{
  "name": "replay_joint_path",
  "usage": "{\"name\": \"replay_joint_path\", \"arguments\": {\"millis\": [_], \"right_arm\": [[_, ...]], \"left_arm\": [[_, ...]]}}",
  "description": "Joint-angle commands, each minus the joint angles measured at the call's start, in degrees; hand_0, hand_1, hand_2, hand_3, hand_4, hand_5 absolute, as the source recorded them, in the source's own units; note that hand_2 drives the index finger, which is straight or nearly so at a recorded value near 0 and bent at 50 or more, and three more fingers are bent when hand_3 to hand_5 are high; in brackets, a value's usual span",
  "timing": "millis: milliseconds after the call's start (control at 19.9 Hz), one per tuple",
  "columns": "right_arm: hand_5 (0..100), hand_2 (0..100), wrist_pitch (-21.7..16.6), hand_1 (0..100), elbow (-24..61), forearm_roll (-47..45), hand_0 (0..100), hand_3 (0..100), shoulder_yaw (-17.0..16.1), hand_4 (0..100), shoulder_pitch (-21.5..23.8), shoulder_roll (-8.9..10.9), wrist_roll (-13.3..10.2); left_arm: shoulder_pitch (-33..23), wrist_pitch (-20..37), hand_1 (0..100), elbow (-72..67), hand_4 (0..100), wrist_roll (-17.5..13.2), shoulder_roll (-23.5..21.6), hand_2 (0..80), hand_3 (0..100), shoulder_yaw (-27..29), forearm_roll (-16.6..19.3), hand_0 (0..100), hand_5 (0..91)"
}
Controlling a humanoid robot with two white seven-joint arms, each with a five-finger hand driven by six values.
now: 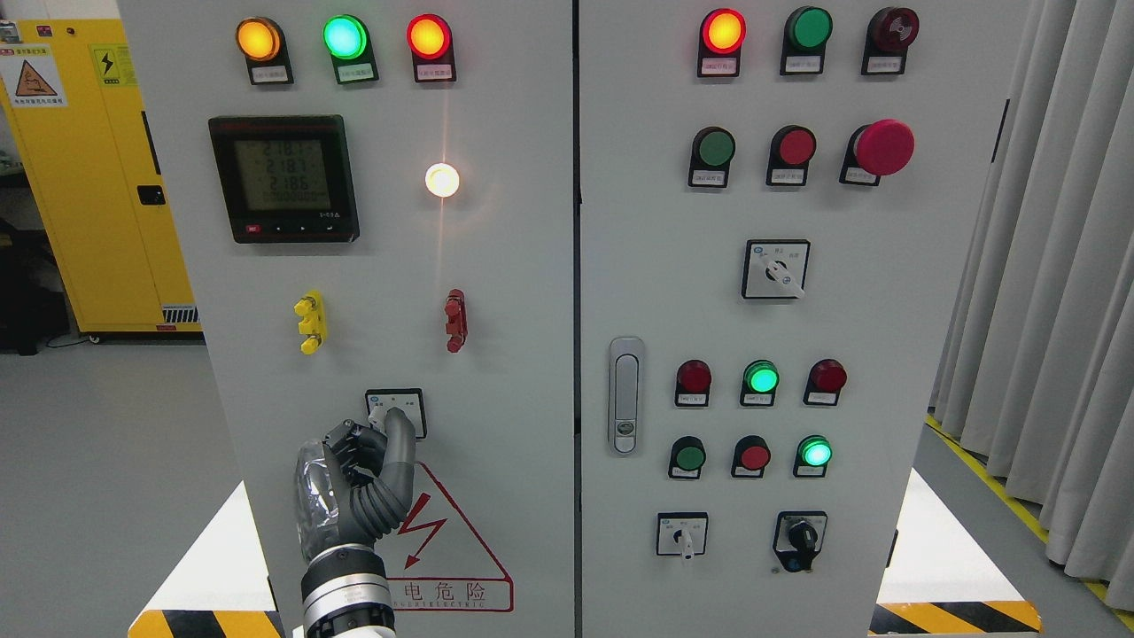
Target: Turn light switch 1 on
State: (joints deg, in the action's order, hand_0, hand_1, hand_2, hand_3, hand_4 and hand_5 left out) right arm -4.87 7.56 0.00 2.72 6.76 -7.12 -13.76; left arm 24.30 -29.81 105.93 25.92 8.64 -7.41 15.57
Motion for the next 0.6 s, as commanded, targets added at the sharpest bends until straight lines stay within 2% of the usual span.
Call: {"name": "replay_joint_path", "arguments": {"millis": [0,251,351,552], "right_arm": [[0,4,0.0,50,0.0,-1.7,0,0,0.0,0,0.0,0.01,0.0],[0,4,0.0,50,0.0,-1.7,0,0,0.0,0,0.0,0.01,0.0],[0,4,0.0,50,0.0,-1.7,0,0,0.0,0,0.1,0.01,0.0],[0,4,0.0,50,0.0,-1.7,0,0,0.0,0,0.0,0.01,0.0]], "left_arm": [[0.0,0.1,53,0.0,87,0.0,0.0,65.9,92,0.0,0.0,47,80.8],[0.0,0.2,53,0.1,87,0.3,0.1,66.0,92,0.0,0.0,37,80.9],[0.0,0.2,53,0.2,87,0.3,0.0,66.0,92,0.0,-0.1,29,80.9],[-0.2,0.2,53,0.2,87,0.4,0.0,66.2,92,0.0,-0.1,25,81.0]]}}
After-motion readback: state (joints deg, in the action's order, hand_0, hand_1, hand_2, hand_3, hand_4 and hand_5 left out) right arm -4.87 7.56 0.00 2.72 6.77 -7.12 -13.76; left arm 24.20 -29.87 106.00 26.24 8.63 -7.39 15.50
